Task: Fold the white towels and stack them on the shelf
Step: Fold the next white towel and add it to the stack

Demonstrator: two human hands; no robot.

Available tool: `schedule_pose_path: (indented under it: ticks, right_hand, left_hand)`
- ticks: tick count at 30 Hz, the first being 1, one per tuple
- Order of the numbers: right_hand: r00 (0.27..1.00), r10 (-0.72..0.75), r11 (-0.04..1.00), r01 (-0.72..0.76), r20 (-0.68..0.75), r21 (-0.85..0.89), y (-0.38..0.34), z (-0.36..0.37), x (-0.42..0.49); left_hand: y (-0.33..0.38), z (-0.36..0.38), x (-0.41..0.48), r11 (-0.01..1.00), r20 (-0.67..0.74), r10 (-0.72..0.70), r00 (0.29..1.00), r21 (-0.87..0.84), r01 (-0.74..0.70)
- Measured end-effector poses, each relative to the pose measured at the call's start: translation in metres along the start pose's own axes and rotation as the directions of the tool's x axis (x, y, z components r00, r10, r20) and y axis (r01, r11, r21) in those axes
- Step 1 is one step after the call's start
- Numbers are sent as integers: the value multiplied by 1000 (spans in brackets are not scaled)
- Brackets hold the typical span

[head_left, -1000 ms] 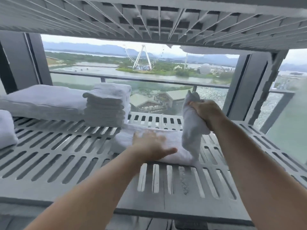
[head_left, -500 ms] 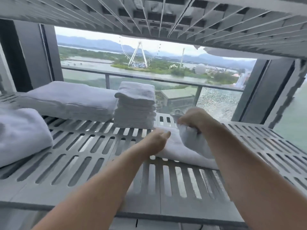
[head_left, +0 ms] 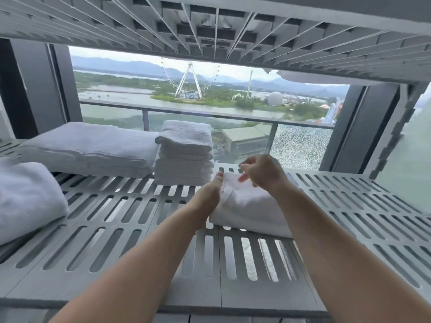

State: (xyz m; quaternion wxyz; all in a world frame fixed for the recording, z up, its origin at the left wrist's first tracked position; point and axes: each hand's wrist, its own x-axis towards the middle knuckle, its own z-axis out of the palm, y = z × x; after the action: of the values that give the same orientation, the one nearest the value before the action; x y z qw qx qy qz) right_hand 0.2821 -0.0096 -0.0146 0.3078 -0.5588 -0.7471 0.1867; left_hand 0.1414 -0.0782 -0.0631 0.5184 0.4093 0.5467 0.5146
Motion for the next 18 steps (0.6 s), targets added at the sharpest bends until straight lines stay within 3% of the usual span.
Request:
schedule_pose_path:
  ticks: [2, 4, 8, 10, 14, 18]
  right_hand:
    - [976, -80, 983, 44, -202, -176, 16, -11, 2]
    - [961, -101, 950, 17, -257, -311, 36, -20, 3]
    - [997, 32, 832, 12, 70, -555, 69, -14, 3]
    - [987, 65, 857, 19, 144, -515, 78, -1, -1]
    - [985, 39, 827, 62, 167, -559, 84, 20, -6]
    - [986, 45, 842, 48, 159, -537, 83, 22, -6]
  left_hand:
    - [2, 5, 3, 992, -54, 14, 998, 125, -7]
    - [-1, 8, 9, 947, -98, 71, 993, 319, -37]
    - [-5, 12, 16, 837, -206, 134, 969, 547, 1]
    - [-8, 13, 19, 829, -224, 139, 965, 559, 10]
    - [-8, 8, 22, 861, -301, 115, 947, 506, 56]
    - [-1, 7, 19, 911, -275, 50, 960, 407, 69]
